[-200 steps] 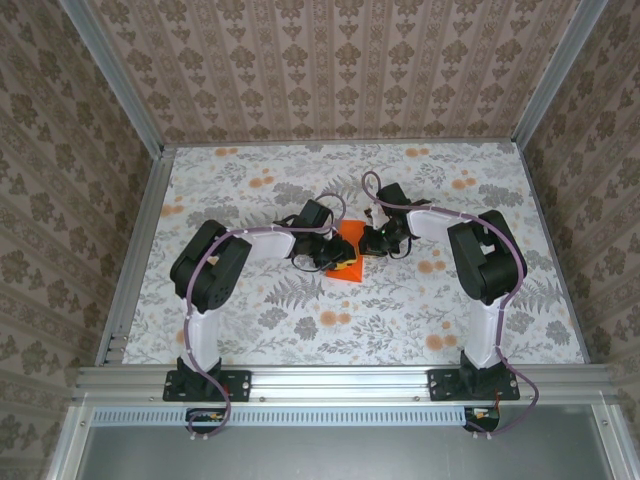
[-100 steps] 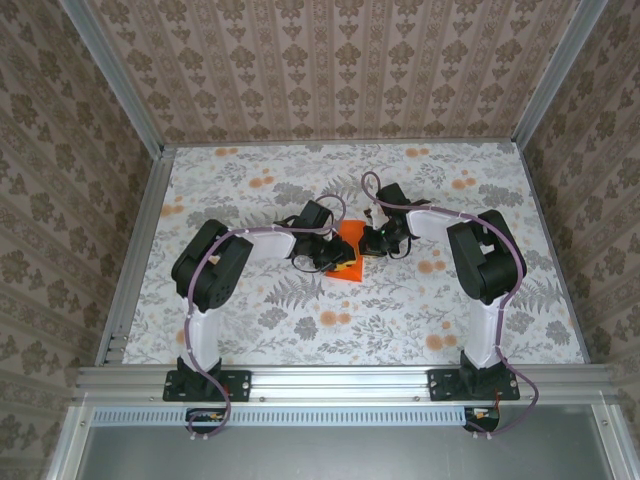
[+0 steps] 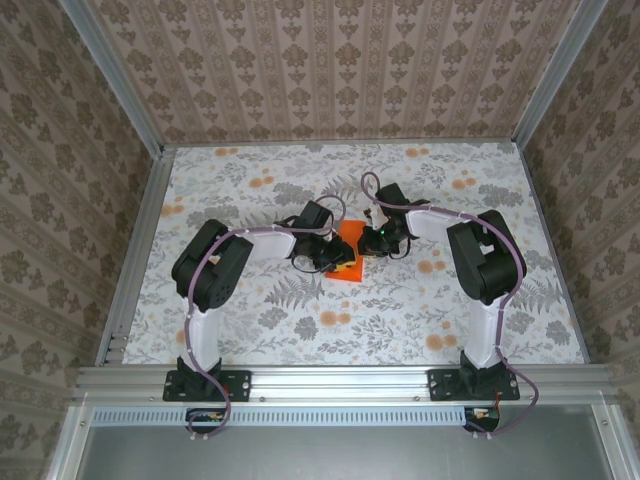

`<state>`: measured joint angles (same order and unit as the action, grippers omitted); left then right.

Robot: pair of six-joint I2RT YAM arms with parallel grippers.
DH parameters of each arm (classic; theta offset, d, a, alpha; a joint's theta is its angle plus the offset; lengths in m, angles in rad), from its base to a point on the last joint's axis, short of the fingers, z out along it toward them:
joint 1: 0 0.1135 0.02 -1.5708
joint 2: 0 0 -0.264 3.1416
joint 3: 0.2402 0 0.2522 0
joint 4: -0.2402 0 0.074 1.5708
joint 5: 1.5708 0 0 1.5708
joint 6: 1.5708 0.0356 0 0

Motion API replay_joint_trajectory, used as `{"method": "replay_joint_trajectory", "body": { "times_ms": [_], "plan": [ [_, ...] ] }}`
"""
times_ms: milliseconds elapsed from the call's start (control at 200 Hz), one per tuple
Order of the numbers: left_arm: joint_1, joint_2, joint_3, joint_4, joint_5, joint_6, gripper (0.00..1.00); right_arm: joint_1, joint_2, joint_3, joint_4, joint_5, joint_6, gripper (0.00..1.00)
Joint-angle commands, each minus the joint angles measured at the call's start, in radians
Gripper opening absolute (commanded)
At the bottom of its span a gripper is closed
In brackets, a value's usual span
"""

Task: Fold a paper plane with a square sheet of paper (pick it up from the middle)
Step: Fold the triangle a second time at the center of the table.

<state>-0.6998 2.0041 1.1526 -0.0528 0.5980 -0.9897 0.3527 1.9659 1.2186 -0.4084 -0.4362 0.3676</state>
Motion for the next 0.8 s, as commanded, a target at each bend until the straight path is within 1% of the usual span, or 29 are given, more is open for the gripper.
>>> {"method": "replay_joint_trajectory", "body": {
  "times_ms": [0, 110, 230, 400, 520, 675, 795],
  "plan": [
    [0.003, 0.027, 0.017, -0.052, -0.012, 0.028, 0.22, 0.002, -0.070, 0.005, -0.038, 0.051, 0.012, 0.20],
    [0.002, 0.024, 0.019, -0.051, -0.011, 0.031, 0.22, 0.002, -0.103, -0.008, -0.040, 0.057, 0.024, 0.25],
    [0.002, 0.025, 0.021, -0.051, -0.009, 0.033, 0.22, 0.002, -0.143, -0.048, -0.038, 0.047, 0.043, 0.25],
    [0.002, 0.028, 0.024, -0.053, -0.011, 0.031, 0.21, 0.003, -0.229, -0.142, -0.013, -0.006, 0.088, 0.17],
    [0.002, 0.031, 0.023, -0.054, -0.014, 0.027, 0.20, 0.015, -0.268, -0.203, 0.013, -0.083, 0.117, 0.12],
    [0.003, 0.032, 0.018, -0.057, -0.020, 0.022, 0.19, 0.063, -0.262, -0.236, 0.035, -0.121, 0.135, 0.08],
    [0.002, 0.031, 0.015, -0.062, -0.025, 0.017, 0.18, 0.090, -0.239, -0.246, 0.059, -0.124, 0.151, 0.07]
  ]
}}
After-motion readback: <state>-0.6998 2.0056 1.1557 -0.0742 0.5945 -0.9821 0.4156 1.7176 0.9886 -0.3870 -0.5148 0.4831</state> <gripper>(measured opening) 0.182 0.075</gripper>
